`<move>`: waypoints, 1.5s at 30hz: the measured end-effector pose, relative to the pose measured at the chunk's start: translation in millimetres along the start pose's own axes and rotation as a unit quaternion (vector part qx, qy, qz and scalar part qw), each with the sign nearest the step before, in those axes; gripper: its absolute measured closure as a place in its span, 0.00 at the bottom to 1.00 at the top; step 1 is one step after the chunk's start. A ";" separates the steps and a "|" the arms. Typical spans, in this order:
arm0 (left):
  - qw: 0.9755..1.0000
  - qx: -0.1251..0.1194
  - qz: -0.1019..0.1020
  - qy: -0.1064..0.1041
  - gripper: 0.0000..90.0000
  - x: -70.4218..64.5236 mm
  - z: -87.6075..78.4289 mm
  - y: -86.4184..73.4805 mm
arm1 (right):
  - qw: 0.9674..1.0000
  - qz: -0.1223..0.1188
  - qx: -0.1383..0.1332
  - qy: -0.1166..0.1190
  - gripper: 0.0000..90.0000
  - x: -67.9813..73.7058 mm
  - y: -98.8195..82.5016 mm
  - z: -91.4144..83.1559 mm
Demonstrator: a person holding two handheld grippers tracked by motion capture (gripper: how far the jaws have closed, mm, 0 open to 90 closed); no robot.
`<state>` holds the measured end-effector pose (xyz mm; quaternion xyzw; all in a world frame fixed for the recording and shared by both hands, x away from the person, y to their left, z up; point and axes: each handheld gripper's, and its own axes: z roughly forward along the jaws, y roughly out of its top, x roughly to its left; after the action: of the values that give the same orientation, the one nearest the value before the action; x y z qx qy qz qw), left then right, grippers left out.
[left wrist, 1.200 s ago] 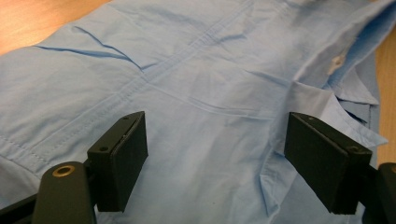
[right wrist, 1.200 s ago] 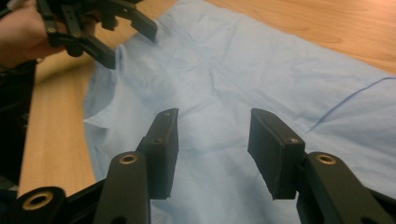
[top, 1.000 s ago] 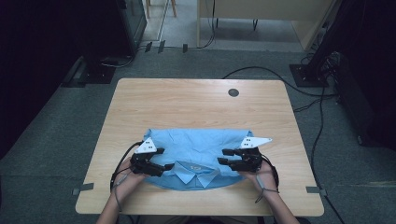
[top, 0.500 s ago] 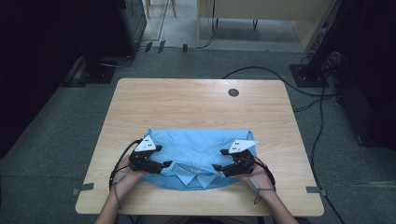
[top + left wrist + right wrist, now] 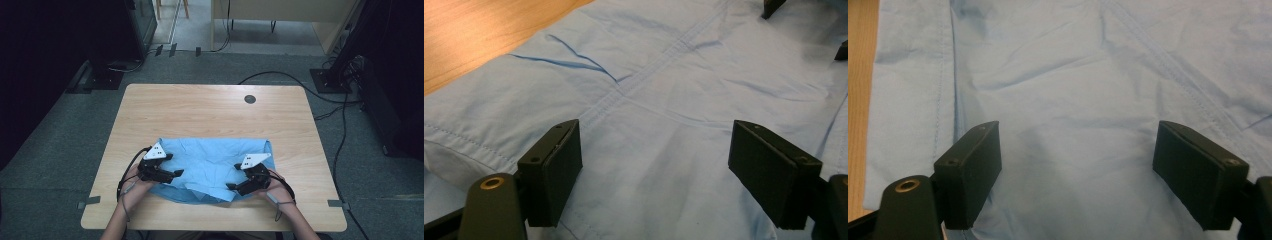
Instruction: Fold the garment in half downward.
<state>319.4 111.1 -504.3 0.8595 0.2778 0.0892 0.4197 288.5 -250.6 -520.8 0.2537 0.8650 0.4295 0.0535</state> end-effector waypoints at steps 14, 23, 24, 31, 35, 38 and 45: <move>1.000 0.000 0.001 0.005 0.24 7.4 -2.6 6.2 | 1.000 -0.006 0.000 -0.025 0.21 4.6 11.2 7.3; 1.000 -0.001 0.000 0.008 0.24 10.6 -4.1 8.0 | 1.000 -0.008 0.006 -0.021 0.21 10.5 18.5 16.5; 1.000 -0.002 0.000 0.008 0.24 12.0 -4.4 8.8 | 1.000 -0.013 0.007 -0.019 0.21 11.6 19.8 18.6; 1.000 -0.003 -0.003 0.010 0.24 14.5 -4.5 9.2 | 0.999 -0.027 0.018 -0.011 0.21 18.9 23.8 27.2; 1.000 -0.002 -0.004 0.012 0.24 15.9 -6.0 7.9 | 0.999 -0.037 0.023 -0.004 0.21 21.9 22.5 28.8; 1.000 -0.003 -0.006 0.015 0.24 18.7 -7.9 6.9 | 0.999 -0.044 0.024 0.002 0.21 22.7 21.3 28.8; 1.000 -0.003 -0.009 0.018 0.24 23.0 -10.2 7.0 | 0.998 -0.046 0.033 0.007 0.21 23.2 21.2 28.0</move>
<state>337.4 127.2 -494.3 0.8541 0.2929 0.1019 0.4175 285.4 -208.7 -519.1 0.2119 0.8900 0.3995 0.0586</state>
